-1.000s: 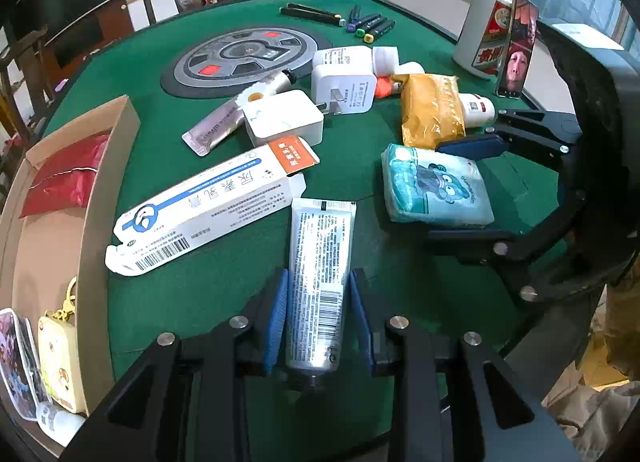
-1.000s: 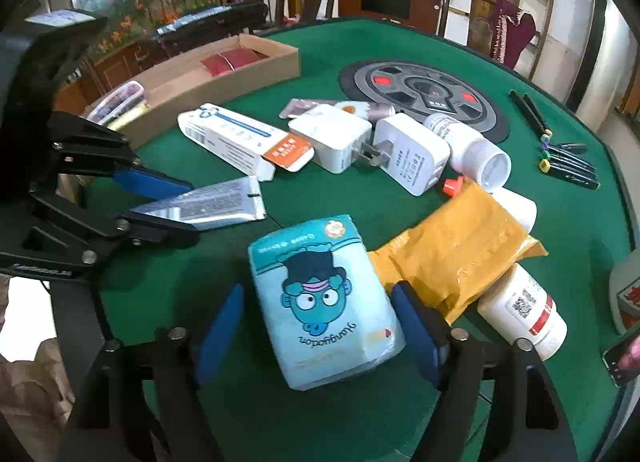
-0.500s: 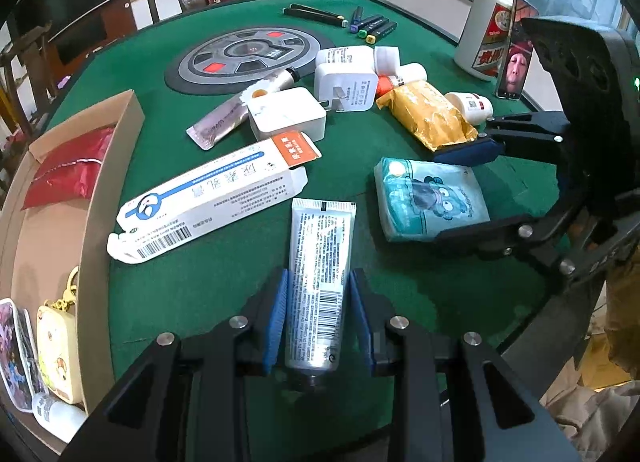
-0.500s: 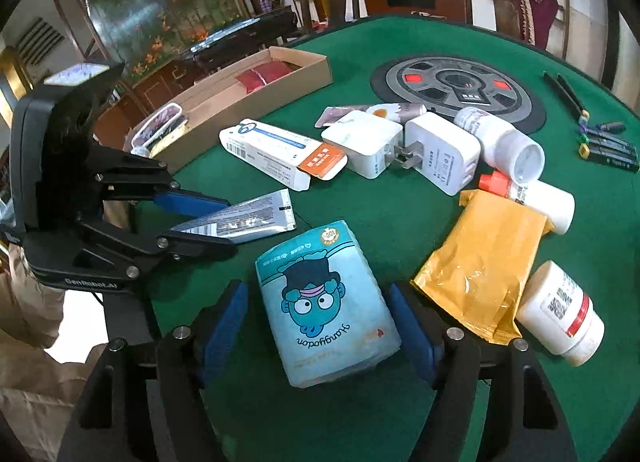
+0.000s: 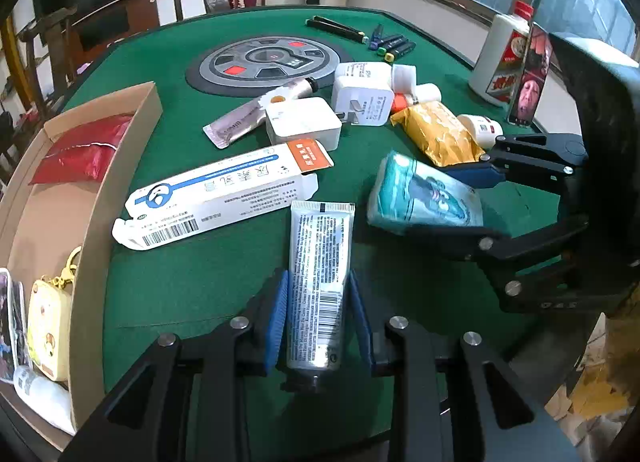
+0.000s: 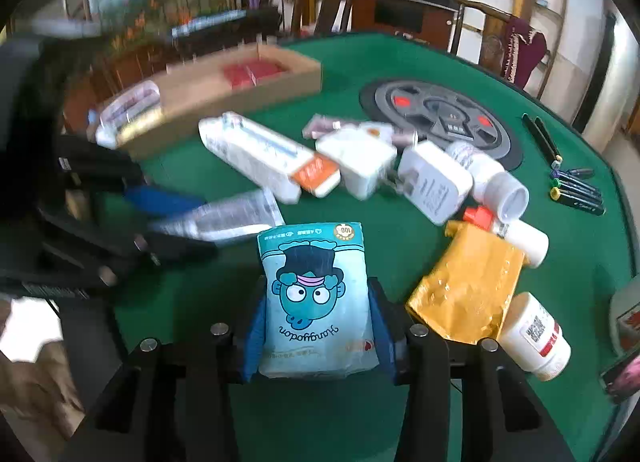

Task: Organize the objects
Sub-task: 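Lift and carry the silver tube toward the box while the right tool carries the blue bag, then lower the tube into the box and open the left tool while the right tool releases the blue bag inside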

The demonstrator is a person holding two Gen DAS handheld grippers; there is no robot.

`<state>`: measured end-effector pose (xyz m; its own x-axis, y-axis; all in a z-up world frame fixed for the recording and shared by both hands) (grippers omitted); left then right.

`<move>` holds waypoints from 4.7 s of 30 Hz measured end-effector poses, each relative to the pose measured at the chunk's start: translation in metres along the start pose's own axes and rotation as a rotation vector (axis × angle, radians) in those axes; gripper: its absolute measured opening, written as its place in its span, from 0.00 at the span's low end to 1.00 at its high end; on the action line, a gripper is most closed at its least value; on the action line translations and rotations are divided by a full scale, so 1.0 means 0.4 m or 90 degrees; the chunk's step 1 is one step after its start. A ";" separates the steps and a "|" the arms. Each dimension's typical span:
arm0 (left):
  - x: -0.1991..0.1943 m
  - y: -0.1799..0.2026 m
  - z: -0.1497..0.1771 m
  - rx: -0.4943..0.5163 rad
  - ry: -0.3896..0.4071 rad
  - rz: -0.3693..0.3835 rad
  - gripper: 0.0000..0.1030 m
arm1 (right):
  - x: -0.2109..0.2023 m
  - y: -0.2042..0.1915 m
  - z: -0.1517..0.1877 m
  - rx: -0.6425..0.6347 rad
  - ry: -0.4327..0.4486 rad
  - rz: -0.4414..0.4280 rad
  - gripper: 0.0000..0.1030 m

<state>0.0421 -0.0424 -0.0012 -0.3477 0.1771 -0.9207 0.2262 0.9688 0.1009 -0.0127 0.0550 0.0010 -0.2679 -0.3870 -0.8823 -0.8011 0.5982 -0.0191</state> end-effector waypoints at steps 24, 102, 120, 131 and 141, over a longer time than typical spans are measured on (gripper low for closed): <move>-0.082 -0.087 0.034 -0.109 0.072 -0.004 0.29 | 0.003 -0.037 -0.160 0.078 0.114 -0.112 0.48; -0.327 -0.435 0.126 -0.279 0.179 -0.143 0.29 | 0.030 -0.120 -0.234 0.069 0.125 -0.156 0.49; -0.183 -0.486 0.024 -0.210 0.123 -0.148 0.29 | 0.052 -0.124 -0.233 0.071 0.106 -0.154 0.49; -0.121 -0.495 0.051 -0.186 0.065 -0.163 0.29 | 0.065 -0.131 -0.240 0.068 0.095 -0.154 0.49; -0.129 -0.464 0.088 -0.145 0.043 -0.153 0.29 | 0.060 -0.177 -0.322 0.025 0.090 -0.154 0.49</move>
<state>0.0502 -0.2375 0.0141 -0.4280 -0.0578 -0.9019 -0.0769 0.9967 -0.0273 -0.0314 -0.0870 0.0419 -0.1452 -0.6140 -0.7758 -0.8299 0.5025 -0.2424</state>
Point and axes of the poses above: each gripper's, at about its wrist camera, not at the fingertips, and x roughly the way its jaws point, y to its right, z to its underside, the point moved 2 cm from there along x, roughly the way its jaws point, and after that the axes turned 10 degrees about -y, right-handed, at the moved point
